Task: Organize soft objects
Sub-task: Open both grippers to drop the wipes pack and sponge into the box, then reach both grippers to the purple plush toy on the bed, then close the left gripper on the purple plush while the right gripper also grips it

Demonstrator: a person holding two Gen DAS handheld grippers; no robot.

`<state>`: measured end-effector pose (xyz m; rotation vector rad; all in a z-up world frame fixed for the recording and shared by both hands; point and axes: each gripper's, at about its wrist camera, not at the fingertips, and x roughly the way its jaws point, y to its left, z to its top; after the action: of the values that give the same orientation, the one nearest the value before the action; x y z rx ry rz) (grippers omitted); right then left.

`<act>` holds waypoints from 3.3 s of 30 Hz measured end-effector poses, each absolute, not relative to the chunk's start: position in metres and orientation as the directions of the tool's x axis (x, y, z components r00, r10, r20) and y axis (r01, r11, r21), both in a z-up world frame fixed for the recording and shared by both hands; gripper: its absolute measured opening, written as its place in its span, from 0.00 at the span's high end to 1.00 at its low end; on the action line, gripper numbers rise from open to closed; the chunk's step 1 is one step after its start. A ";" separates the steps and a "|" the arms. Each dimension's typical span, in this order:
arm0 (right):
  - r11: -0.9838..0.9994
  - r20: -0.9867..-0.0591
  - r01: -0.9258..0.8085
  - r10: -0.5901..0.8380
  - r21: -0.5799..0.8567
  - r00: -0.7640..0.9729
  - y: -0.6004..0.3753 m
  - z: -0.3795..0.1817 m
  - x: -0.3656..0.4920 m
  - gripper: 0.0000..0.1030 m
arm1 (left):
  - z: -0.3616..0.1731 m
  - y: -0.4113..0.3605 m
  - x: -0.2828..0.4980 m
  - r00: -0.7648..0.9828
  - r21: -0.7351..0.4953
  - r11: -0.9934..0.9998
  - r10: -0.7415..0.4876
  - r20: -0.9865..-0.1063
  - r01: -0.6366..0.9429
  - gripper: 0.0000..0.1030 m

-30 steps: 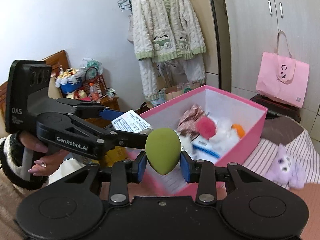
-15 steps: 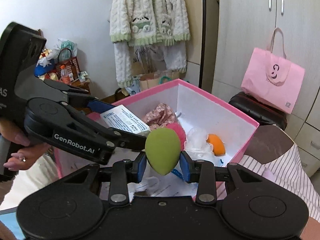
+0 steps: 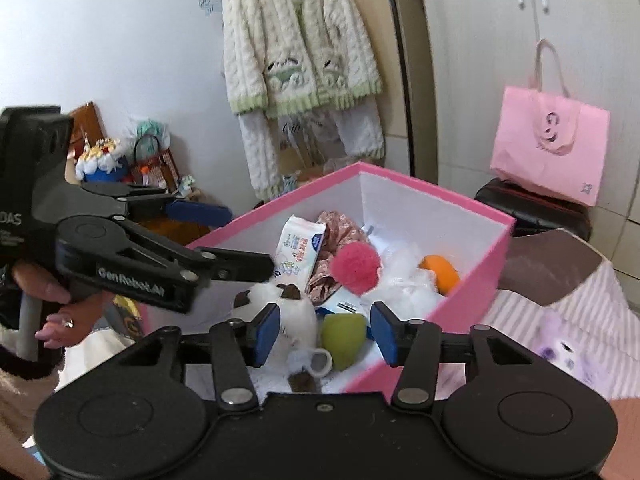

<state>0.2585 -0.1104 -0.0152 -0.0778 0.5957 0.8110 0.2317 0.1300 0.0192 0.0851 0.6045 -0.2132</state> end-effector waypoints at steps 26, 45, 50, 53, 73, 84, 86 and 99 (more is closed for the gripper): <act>0.808 -0.481 -0.588 0.532 0.042 0.696 -0.253 0.006 0.148 0.26 | 0.063 0.016 0.126 0.676 -0.029 0.844 -0.449 -0.584 0.535 0.14; 0.819 -0.495 -0.566 0.455 -0.094 0.740 -0.268 -0.025 0.217 0.15 | 0.017 -0.073 0.212 0.751 -0.080 0.900 -0.404 -0.522 0.428 0.09; 0.818 -0.502 -0.572 0.470 -0.062 0.726 -0.274 -0.047 0.264 0.15 | -0.002 -0.088 0.248 0.761 -0.092 0.932 -0.340 -0.552 0.350 0.10; 0.812 -0.482 -0.583 0.517 0.016 0.707 -0.281 -0.062 0.290 0.15 | -0.012 -0.094 0.272 0.767 -0.112 0.951 -0.300 -0.567 0.289 0.12; 0.762 -0.560 -0.616 0.604 0.198 0.567 -0.269 -0.123 0.382 0.15 | -0.079 -0.107 0.364 0.710 -0.181 0.983 -0.117 -0.695 -0.015 0.26; 0.763 -0.576 -0.628 0.585 0.152 0.571 -0.255 -0.131 0.392 0.14 | -0.102 -0.085 0.371 0.679 -0.365 0.925 -0.204 -0.705 -0.101 0.30; 0.768 -0.586 -0.631 0.565 0.114 0.581 -0.249 -0.131 0.389 0.17 | -0.103 -0.088 0.370 0.686 -0.355 0.931 -0.208 -0.697 -0.079 0.40; 0.827 -0.570 -0.557 0.494 0.076 0.657 -0.247 -0.129 0.361 0.43 | -0.090 -0.103 0.351 0.700 -0.294 0.954 -0.254 -0.668 0.066 0.49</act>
<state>0.3609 -0.2466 -0.1286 -0.1087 0.6123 0.5965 0.3510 -0.1029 -0.0898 -0.2565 0.7778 -0.1801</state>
